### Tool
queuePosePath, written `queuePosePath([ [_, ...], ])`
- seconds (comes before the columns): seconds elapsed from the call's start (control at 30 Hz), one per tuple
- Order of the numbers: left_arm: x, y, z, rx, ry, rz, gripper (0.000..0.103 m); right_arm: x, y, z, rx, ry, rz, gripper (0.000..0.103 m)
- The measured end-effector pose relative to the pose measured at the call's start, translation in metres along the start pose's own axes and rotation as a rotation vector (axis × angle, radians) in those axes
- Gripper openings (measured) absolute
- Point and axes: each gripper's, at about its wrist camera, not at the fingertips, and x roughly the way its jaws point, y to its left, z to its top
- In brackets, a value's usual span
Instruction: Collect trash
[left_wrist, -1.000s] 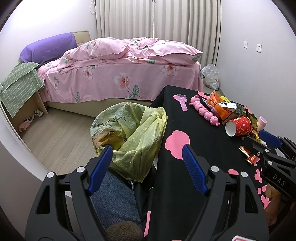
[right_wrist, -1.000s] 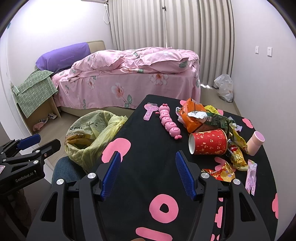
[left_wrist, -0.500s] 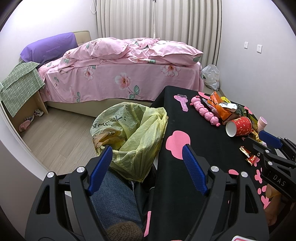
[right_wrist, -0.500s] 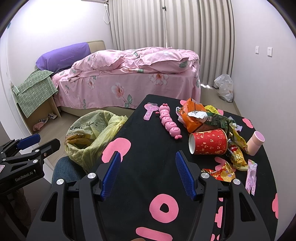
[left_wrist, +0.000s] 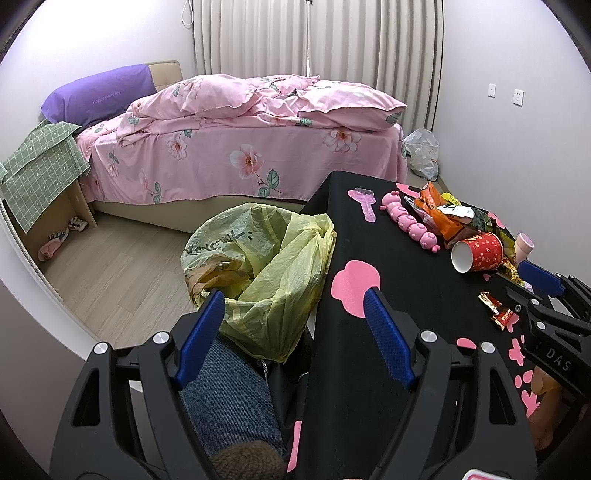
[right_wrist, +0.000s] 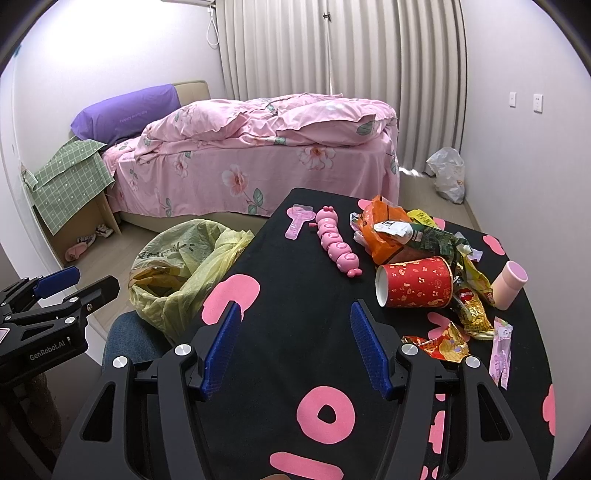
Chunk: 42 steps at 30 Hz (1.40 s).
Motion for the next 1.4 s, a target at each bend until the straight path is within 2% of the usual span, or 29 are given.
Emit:
queuePosePath([
  [0.17,0.007,-0.003,0.002,0.002,-0.022,-0.014,0.074,0.0,-0.005,-0.001,-0.002,-0.005,-0.018,0.058],
  [0.33,0.029,-0.014,0.014,0.022,-0.066,-0.094,0.074,0.001,-0.037,-0.002,0.012,-0.02,-0.101,0.058],
  [0.5,0.072,-0.041,0.041,0.069,-0.078,-0.21,0.074,0.0,-0.088,0.0,0.049,-0.038,-0.216,0.058],
  [0.6,0.105,-0.06,0.063,0.106,-0.045,-0.266,0.074,0.004,-0.12,0.0,0.075,-0.034,-0.265,0.058],
  [0.7,0.144,-0.074,0.088,0.107,-0.022,-0.296,0.08,0.011,-0.148,-0.003,0.077,-0.026,-0.319,0.058],
  [0.8,0.187,-0.09,0.108,0.134,0.034,-0.287,0.081,0.022,-0.165,-0.003,0.067,-0.015,-0.361,0.058],
  [0.9,0.234,-0.104,0.124,0.186,0.135,-0.29,0.079,0.033,-0.188,-0.005,0.092,0.01,-0.365,0.058],
  [0.97,0.258,-0.111,0.134,0.213,0.151,-0.259,0.071,0.037,-0.197,-0.005,0.111,0.021,-0.372,0.058],
  [1.03,0.276,-0.117,0.144,0.231,0.163,-0.233,0.068,0.038,-0.208,-0.008,0.131,0.023,-0.388,0.058],
  [1.13,0.303,-0.128,0.152,0.258,0.226,-0.243,0.061,0.04,-0.223,-0.013,0.16,0.031,-0.418,0.058],
  [1.2,0.319,-0.134,0.154,0.271,0.26,-0.209,0.055,0.039,-0.233,-0.017,0.179,0.035,-0.428,0.058],
  [1.27,0.329,-0.131,0.153,0.26,0.289,-0.183,0.046,0.036,-0.243,-0.022,0.195,0.039,-0.446,0.058],
  [1.4,0.321,-0.124,0.148,0.21,0.294,-0.213,0.044,0.033,-0.258,-0.029,0.225,0.058,-0.453,0.058],
])
